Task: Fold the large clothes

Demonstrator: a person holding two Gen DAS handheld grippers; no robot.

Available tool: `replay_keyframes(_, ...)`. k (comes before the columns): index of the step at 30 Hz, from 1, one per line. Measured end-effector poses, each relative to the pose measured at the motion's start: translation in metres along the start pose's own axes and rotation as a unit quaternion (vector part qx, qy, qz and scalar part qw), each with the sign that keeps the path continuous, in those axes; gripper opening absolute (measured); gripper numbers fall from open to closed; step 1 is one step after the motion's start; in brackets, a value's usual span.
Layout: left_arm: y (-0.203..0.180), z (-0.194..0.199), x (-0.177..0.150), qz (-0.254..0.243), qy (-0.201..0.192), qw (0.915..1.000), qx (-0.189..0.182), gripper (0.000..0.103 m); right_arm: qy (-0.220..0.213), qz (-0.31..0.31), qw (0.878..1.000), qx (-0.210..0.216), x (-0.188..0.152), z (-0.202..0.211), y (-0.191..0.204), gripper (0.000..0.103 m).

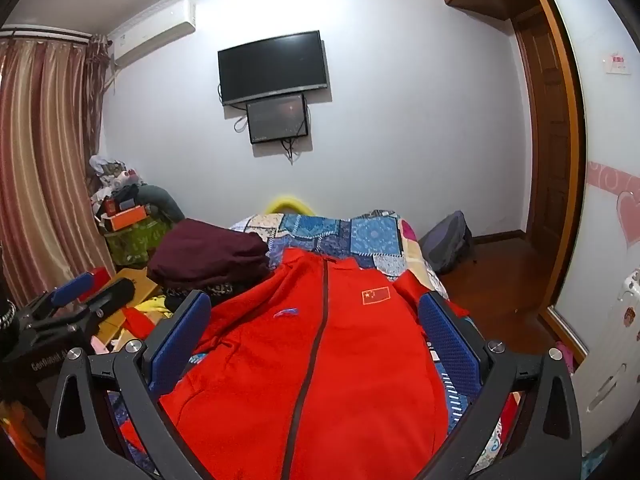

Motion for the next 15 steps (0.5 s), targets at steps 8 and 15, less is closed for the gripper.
replay_keyframes(8, 0.037, -0.049, 0.0, 0.026, 0.031, 0.9982, 0.044, 0.101, 0.037, -0.007, 0.999, -0.014, -0.008, -0.035, -0.012, 0.103)
replay_keyframes(15, 0.088, -0.097, -0.011, 0.059, 0.061, 0.9903, 0.11, 0.101, 0.06, -0.013, 0.998, -0.025, -0.018, -0.059, -0.026, 0.103)
Point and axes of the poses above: each gripper's, at about its wrist camera, not at the fingertips, and z roughly against the way its jaws point, y to its left, x to its top, the point moved 7 cm from there along -z, roughly the way its jaws point, and after that the axes turned 10 degrees about x, right-handed, at the moved point
